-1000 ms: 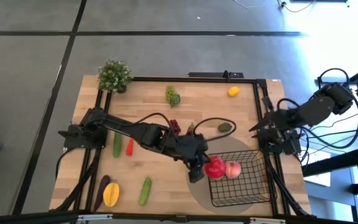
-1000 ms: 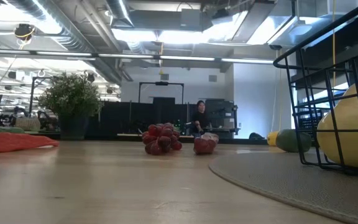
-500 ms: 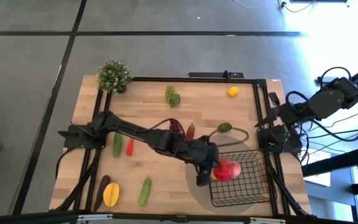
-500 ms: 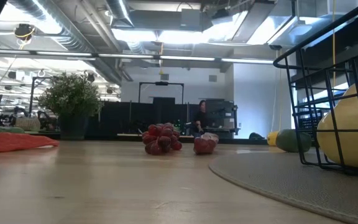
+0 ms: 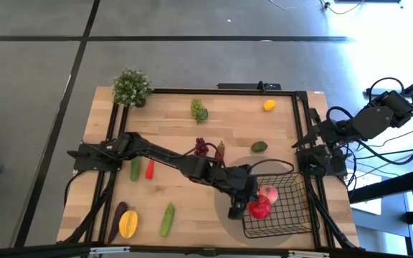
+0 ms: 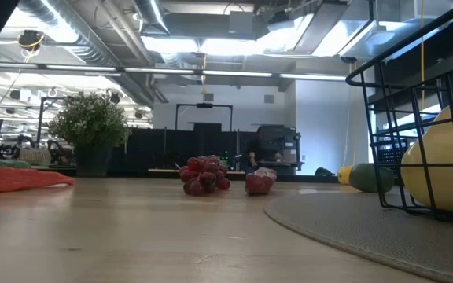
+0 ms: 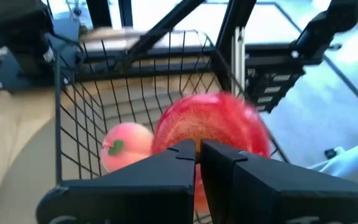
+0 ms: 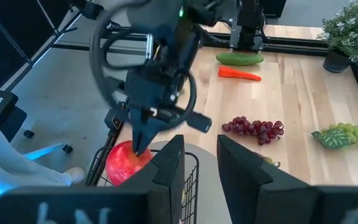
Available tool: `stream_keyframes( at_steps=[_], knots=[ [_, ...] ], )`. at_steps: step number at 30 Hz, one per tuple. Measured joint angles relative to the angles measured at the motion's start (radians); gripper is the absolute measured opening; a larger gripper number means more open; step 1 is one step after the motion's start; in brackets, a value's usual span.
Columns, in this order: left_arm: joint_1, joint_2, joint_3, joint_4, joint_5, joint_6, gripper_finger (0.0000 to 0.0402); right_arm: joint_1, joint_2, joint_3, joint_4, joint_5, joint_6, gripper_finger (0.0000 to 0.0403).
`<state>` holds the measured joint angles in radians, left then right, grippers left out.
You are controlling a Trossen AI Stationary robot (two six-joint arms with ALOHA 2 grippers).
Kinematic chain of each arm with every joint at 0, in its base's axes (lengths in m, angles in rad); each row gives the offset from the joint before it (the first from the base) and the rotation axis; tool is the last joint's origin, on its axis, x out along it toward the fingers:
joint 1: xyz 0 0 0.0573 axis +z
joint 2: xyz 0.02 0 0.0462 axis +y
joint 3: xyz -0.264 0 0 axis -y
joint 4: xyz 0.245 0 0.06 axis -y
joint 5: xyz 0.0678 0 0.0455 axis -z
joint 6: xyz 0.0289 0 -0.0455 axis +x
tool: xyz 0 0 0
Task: Build produce basket
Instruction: Put the apple into the wire basket
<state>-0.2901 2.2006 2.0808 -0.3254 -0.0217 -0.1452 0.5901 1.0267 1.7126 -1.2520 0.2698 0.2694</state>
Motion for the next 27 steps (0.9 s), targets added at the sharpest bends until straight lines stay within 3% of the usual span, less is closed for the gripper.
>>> stream_keyframes(
  at_steps=[8,27],
  knots=[
    [0.0,0.073,0.0,0.004,0.001,0.001,0.0,0.0,0.0,0.0,0.0,0.036,0.018,0.0088],
    [0.002,0.105,0.0,0.012,0.02,0.051,0.0,0.0,0.0,0.0,0.001,0.036,0.018,0.0088]
  ],
)
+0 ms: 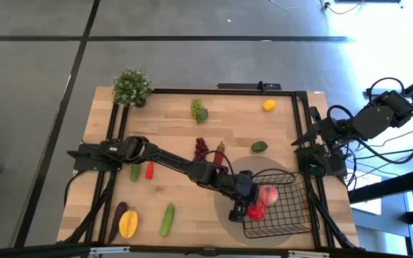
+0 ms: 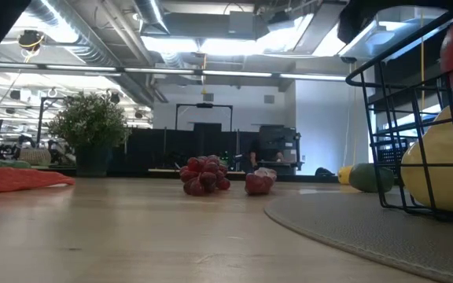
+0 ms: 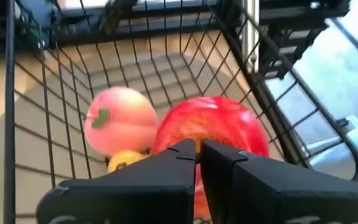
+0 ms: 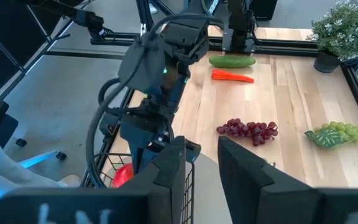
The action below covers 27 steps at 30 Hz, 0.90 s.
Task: Build produce basket
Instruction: Put the apple into the wire basket
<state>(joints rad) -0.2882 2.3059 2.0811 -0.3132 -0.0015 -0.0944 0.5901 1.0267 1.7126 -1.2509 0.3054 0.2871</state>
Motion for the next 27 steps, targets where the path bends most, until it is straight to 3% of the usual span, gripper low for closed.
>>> stream_keyframes(
  at_steps=[22,27],
  knots=[
    [0.0,0.012,0.0,-0.011,0.005,-0.006,0.0,0.0,0.001,0.0,-0.001,0.0,-0.003,0.0088],
    [-0.002,0.012,0.0,-0.011,0.004,-0.007,0.002,0.0,0.001,0.0,-0.004,0.0,-0.003,0.0088]
  ],
)
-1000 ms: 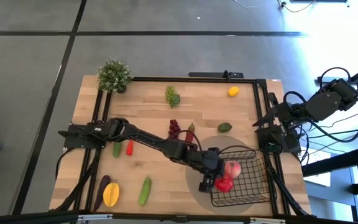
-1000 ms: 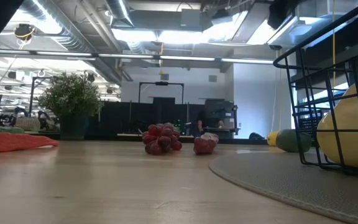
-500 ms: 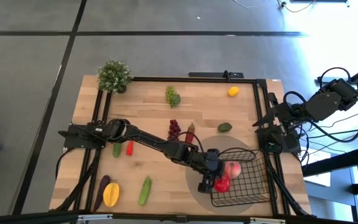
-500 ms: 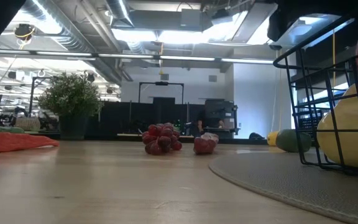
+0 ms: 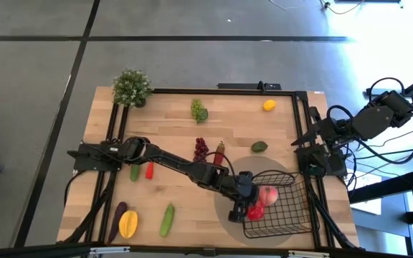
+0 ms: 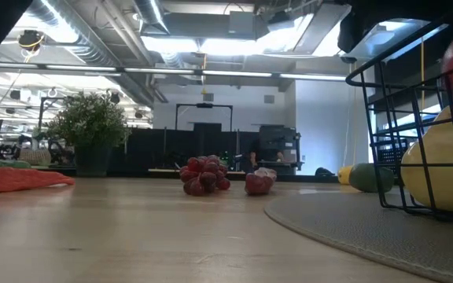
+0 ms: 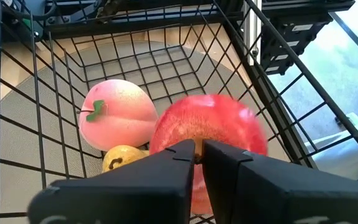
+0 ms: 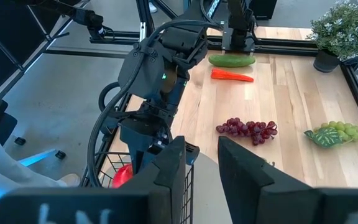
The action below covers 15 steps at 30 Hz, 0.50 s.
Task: Build produce basket
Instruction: Put the apple into the wire basket, then put the star fruit into the wire basket
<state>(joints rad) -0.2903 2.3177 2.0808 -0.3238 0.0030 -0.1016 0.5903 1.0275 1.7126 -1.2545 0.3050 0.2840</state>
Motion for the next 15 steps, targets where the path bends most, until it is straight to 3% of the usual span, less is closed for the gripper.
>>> stream_keyframes(
  at_steps=[7,15],
  knots=[
    [0.0,0.0,0.0,0.0,0.0,0.0,0.0054,0.0,0.0,0.0,-0.001,0.0,0.0,0.0088],
    [0.006,-0.002,0.0,0.0,0.0,-0.004,0.0052,0.0,0.0,0.0,-0.002,-0.001,0.0,0.0088]
  ],
)
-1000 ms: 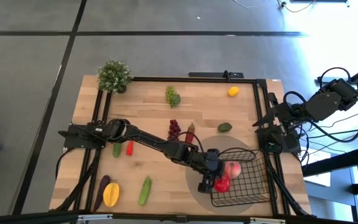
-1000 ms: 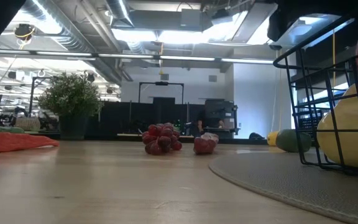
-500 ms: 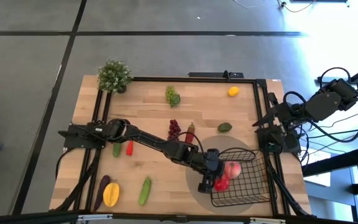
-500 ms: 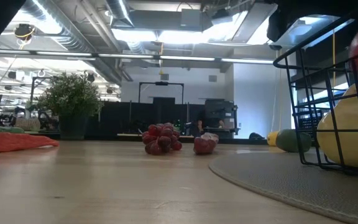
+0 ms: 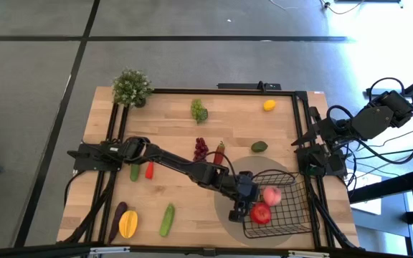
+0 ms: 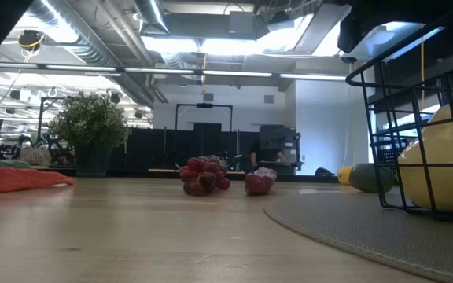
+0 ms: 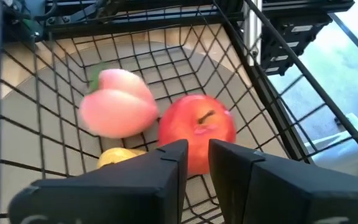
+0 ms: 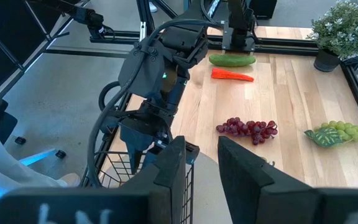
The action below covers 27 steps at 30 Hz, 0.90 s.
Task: Build produce basket
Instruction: Put the star fruit into the wire basket
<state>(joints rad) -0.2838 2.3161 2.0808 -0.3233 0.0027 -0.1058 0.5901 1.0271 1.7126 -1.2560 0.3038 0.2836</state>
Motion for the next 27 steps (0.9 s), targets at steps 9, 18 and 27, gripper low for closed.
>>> stream_keyframes(
  at_steps=[9,18,27],
  knots=[
    [0.023,-0.127,0.0,-0.102,-0.077,-0.05,0.0055,0.0,-0.002,0.0,0.0,0.001,0.007,0.0088],
    [0.017,-0.286,0.002,-0.353,-0.242,-0.34,0.0054,0.0,-0.002,0.0,-0.01,0.017,0.031,0.0088],
    [-0.019,-0.383,0.001,-0.708,-0.358,-0.674,0.005,0.0,0.009,0.0,-0.013,0.048,0.027,0.0088]
  ],
)
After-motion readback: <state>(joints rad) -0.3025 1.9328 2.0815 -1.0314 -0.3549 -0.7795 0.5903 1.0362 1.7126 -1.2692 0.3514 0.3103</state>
